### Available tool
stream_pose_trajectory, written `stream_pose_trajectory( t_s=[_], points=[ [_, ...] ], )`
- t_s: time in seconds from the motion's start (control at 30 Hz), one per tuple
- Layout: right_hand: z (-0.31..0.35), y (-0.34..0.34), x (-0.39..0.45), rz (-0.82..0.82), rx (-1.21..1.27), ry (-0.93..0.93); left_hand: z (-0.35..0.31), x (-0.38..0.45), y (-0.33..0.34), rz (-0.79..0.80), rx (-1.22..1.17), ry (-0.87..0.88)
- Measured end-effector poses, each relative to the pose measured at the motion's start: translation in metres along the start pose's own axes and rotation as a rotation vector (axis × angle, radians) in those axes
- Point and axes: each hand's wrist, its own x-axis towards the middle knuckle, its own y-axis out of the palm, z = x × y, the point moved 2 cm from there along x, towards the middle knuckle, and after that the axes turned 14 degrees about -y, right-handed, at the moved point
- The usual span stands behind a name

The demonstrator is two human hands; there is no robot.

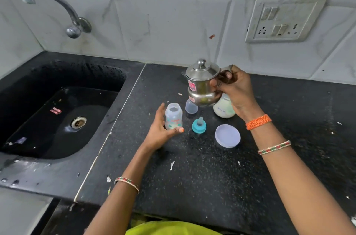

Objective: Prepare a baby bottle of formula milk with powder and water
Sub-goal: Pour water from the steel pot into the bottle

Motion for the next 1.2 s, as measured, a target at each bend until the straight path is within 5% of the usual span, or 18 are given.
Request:
stream_pose_trajectory(
  t_s=[0.4, 0.73, 1.2],
  points=[
    [0.005, 0.009, -0.001, 0.467, -0.520, 0.008, 0.013, 0.009, 0.010, -0.163, 0.135, 0.146],
    [0.024, 0.017, 0.005, 0.587, -0.721, -0.028, 0.012, 0.009, 0.005, -0.138, 0.144, 0.134],
    [0.022, 0.020, 0.011, 0.644, -0.702, -0.058, 0.011, 0.008, 0.006, -0.134, 0.108, 0.120]
  ],
)
